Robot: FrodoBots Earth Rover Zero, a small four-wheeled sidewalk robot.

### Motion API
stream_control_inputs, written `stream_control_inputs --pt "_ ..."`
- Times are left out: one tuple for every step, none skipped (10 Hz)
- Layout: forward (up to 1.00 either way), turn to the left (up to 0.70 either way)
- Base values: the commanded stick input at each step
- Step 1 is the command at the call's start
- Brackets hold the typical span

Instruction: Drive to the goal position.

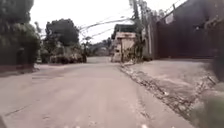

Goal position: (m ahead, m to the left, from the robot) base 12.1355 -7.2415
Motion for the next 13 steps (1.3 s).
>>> stream_control_inputs --pt "1.0 0.0" --pt "1.0 0.0" --pt "1.0 0.0" --pt "1.0 0.0" --pt "1.0 0.0" --pt "1.0 0.0" --pt "1.0 0.0" --pt "1.0 -0.01" --pt "1.0 -0.02" --pt "1.0 -0.04" --pt "1.0 -0.04" --pt "1.0 -0.03" --pt "1.0 -0.02"
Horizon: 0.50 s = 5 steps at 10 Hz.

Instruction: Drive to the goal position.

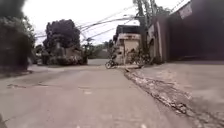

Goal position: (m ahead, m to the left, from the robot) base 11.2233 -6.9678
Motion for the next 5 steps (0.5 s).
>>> stream_control_inputs --pt "1.0 -0.02" --pt "1.0 -0.02" --pt "1.0 -0.04" --pt "1.0 -0.07" --pt "1.0 -0.37"
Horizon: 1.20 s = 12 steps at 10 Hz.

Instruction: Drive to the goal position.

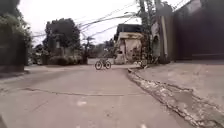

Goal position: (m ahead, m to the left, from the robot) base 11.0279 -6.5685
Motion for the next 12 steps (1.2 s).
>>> stream_control_inputs --pt "1.0 -0.37" --pt "1.0 -0.12" --pt "1.0 0.0" --pt "1.0 0.0" --pt "1.0 0.0" --pt "1.0 0.0" --pt "1.0 0.01" --pt "1.0 0.02" --pt "1.0 0.03" --pt "1.0 0.02" --pt "1.0 0.03" --pt "1.0 0.03"
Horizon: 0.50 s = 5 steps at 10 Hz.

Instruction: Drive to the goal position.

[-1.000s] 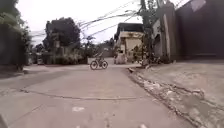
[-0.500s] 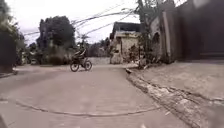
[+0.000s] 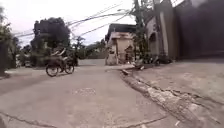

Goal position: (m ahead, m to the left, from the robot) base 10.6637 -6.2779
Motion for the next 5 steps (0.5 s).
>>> stream_control_inputs --pt "1.0 0.03" --pt "1.0 0.03" --pt "1.0 0.03" --pt "1.0 0.02" --pt "1.0 0.0"
